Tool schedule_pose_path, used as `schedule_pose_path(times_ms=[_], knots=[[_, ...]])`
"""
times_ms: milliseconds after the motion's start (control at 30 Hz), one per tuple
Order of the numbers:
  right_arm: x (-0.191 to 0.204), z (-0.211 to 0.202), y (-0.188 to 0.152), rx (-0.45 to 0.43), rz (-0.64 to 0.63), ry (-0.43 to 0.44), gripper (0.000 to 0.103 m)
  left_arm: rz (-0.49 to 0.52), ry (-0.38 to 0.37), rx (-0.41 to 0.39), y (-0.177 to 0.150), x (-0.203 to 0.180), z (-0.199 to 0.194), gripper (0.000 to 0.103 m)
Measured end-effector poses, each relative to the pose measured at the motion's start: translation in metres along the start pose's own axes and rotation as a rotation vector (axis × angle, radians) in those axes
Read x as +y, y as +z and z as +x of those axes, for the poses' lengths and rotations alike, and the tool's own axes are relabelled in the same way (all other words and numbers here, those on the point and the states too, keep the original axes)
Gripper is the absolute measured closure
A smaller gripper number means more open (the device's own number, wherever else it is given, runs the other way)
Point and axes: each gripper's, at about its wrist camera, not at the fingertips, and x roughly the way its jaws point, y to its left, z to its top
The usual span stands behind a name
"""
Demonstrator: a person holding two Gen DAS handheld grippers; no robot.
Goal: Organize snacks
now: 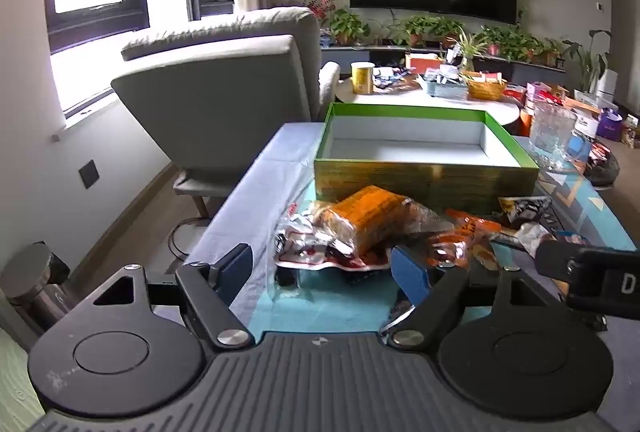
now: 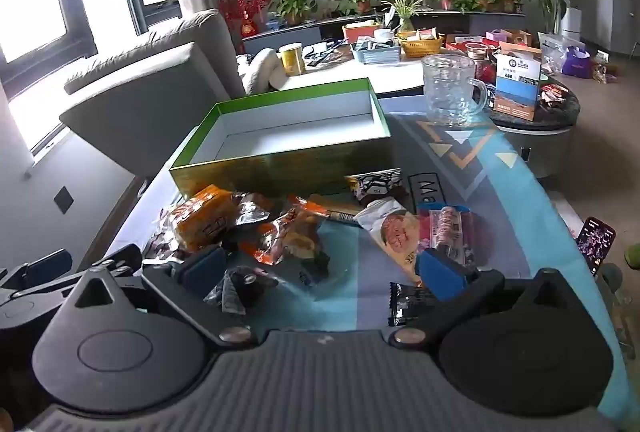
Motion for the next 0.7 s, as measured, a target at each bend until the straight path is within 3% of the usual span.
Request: schedule_pose_path(times_ms=[167,300,700], knots=[[0.003,-0.002,-0.005,-0.031,-0.029,-0.023,0.043,0.032,-0.008,-0.004,-0.009,-0.002,-0.004,0.029],[-0.005,0.003,-0.001,0.009,0.020,-0.018,0.043,0.033,-0.031,0.026,-0.011,-0.003,0.002,0.029],[0.001,0.002,-0.005,0.015,-0.001,-0.012,0.043,0.026,-0.041,0.027,-0.013,0.001,-0.001,0.029]])
